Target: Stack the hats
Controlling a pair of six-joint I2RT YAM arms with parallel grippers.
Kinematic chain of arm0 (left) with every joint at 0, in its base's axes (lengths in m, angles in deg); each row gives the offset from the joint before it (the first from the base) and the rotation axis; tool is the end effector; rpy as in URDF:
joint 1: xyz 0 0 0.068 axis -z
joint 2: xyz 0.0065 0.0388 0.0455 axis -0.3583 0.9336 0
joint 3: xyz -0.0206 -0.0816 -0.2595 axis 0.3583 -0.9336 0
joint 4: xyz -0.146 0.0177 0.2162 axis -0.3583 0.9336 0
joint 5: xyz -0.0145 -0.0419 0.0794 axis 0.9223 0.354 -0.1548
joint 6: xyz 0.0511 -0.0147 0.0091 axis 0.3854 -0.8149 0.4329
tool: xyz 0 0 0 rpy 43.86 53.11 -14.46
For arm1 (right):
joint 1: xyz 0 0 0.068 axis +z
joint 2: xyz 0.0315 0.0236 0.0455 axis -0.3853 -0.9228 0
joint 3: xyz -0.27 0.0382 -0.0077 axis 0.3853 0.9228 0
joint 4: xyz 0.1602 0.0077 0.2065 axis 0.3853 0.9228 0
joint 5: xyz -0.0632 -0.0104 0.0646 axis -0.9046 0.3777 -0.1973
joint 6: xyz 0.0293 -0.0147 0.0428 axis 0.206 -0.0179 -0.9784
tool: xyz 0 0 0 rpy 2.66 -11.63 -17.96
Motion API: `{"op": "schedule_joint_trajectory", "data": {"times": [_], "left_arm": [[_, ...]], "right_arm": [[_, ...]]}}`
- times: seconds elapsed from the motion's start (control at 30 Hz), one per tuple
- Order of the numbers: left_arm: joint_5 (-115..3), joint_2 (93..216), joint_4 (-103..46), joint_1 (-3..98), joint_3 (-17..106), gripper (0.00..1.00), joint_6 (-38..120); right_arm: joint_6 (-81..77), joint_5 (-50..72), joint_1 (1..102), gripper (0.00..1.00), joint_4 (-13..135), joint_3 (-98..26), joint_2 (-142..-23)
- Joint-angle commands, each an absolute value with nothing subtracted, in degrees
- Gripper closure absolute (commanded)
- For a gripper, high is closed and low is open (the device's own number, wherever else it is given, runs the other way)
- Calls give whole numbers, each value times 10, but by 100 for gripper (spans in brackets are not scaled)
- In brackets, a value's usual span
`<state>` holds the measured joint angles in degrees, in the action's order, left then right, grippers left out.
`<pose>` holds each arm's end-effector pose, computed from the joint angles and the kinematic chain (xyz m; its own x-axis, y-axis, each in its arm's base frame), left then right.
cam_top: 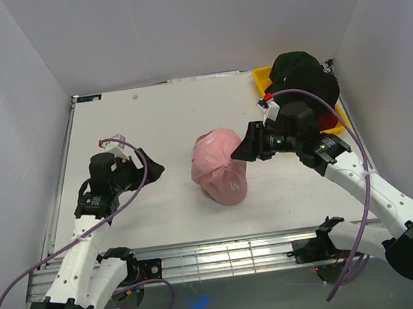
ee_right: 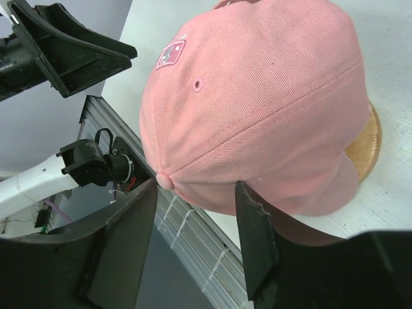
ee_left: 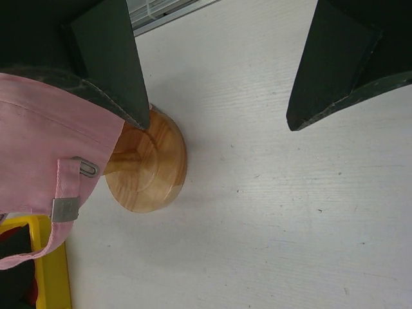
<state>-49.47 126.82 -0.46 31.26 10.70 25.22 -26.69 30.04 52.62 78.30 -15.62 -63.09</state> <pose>0.1774 -0.0413 0.2678 -0.6687 -0.3318 -0.6654 0.0767 0.8593 -0.5056 0.2003 0.1337 0.3344 -0.7206 0.1217 -0.6826 -0.4964 0.5969 0.6303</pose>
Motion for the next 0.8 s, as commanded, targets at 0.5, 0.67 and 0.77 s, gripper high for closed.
{"op": "schedule_joint_trajectory", "data": {"times": [0.5, 0.67, 0.77], "left_arm": [[-471, 1288, 3, 315, 153, 2, 294], [-478, 1273, -3, 317, 142, 2, 293], [-481, 1270, -5, 322, 138, 2, 291]], "right_arm": [[-184, 78, 498, 37, 944, -377, -722], [-157, 17, 381, 37, 976, -460, -780], [-145, -15, 307, 37, 998, -515, -832]]}}
